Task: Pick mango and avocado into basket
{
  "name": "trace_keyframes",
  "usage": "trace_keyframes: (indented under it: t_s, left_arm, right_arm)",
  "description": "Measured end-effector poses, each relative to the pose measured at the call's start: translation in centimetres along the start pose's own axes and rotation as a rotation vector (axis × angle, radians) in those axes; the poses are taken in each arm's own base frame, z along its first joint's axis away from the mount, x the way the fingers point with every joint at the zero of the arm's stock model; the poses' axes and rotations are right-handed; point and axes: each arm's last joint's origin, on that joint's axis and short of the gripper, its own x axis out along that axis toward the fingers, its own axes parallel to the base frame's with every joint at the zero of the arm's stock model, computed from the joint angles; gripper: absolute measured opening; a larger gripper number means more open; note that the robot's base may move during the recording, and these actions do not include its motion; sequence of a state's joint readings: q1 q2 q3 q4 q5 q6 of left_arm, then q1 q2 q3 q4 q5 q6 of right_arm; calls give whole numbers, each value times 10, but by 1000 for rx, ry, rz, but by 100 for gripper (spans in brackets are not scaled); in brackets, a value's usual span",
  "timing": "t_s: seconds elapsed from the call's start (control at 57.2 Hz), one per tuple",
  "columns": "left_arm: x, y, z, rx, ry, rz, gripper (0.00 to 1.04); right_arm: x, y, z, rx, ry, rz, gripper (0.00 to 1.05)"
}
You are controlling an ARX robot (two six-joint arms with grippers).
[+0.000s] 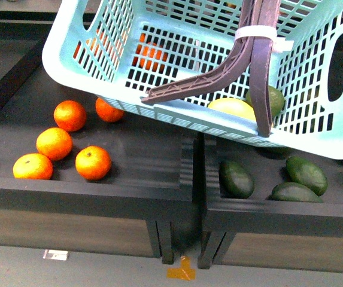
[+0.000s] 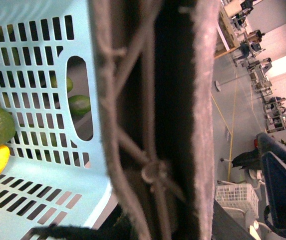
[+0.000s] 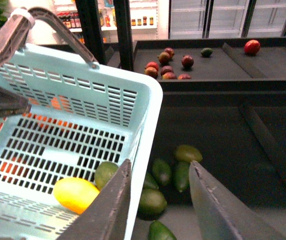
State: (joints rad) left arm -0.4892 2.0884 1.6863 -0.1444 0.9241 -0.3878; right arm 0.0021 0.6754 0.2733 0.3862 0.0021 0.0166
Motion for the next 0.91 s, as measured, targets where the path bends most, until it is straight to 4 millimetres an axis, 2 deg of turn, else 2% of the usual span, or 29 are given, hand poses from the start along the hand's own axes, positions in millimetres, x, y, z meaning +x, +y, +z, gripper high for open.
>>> trace_keyframes:
  t_s: [0.105, 0.157, 0.454, 0.908]
  left_arm:
    - [0, 0, 0, 0, -1, 3, 11]
    - [0, 0, 0, -1, -3, 7, 11]
    - [-1, 1, 0, 0, -4, 8, 11]
    - [-1, 1, 0, 0, -4, 7, 11]
  right_arm:
    - [-10, 0, -14, -8, -6, 0, 10]
    - [-13, 0, -18, -12, -7, 0, 2]
    - [-27, -1, -37, -13, -9, 0, 2]
    - [-44, -1, -53, -13, -36, 2, 2]
